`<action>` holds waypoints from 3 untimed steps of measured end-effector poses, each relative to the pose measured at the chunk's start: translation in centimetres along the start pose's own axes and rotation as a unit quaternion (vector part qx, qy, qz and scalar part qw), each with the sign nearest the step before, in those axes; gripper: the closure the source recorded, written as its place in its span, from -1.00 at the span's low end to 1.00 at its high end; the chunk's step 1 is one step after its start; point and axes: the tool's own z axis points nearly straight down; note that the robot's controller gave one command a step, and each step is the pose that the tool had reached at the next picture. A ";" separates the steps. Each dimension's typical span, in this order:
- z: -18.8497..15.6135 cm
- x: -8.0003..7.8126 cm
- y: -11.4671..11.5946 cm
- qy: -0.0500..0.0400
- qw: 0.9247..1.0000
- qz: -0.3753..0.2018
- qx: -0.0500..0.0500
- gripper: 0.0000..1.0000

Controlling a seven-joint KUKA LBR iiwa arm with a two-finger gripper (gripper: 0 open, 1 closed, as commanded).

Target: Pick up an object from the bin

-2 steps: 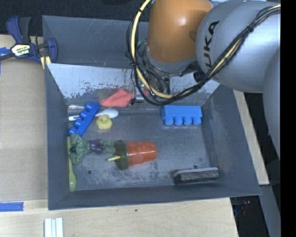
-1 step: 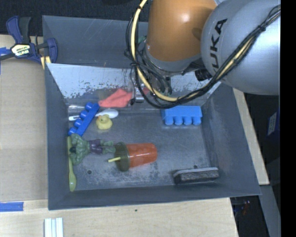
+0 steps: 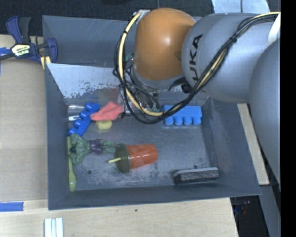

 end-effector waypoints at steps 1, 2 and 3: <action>6.8 -0.1 0.4 -0.004 1.000 -0.025 -0.001 1.00; 4.5 1.1 0.8 0.003 1.000 -0.026 0.001 1.00; -2.0 1.3 0.6 -0.002 0.999 -0.047 0.000 1.00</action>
Offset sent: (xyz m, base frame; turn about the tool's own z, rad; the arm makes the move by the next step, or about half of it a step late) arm -0.0186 0.0157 0.0209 -0.0407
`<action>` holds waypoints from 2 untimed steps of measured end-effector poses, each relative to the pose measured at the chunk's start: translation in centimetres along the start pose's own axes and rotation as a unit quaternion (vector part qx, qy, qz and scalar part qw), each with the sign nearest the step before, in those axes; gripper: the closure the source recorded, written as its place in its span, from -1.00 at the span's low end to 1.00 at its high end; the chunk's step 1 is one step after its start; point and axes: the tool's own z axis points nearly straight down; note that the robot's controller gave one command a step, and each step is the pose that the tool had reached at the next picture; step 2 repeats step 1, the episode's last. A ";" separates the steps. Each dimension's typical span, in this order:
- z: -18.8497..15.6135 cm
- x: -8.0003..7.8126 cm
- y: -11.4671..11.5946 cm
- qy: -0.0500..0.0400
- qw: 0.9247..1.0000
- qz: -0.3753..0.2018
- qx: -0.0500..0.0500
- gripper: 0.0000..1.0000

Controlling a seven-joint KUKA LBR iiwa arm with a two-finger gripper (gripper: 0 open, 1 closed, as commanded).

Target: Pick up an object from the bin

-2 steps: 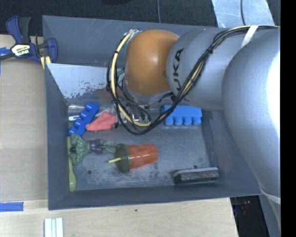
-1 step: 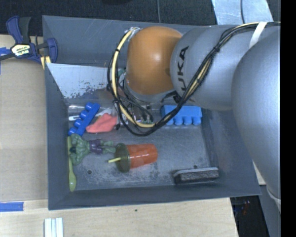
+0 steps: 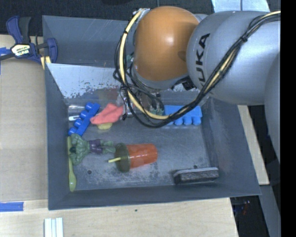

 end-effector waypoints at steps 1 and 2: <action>-4.6 1.4 1.0 0.003 1.000 0.002 0.000 1.00; -4.6 1.4 1.0 0.003 1.000 0.002 0.000 1.00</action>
Offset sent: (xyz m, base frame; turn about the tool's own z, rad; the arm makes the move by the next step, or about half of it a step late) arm -0.0102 0.0392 -0.1232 -0.1429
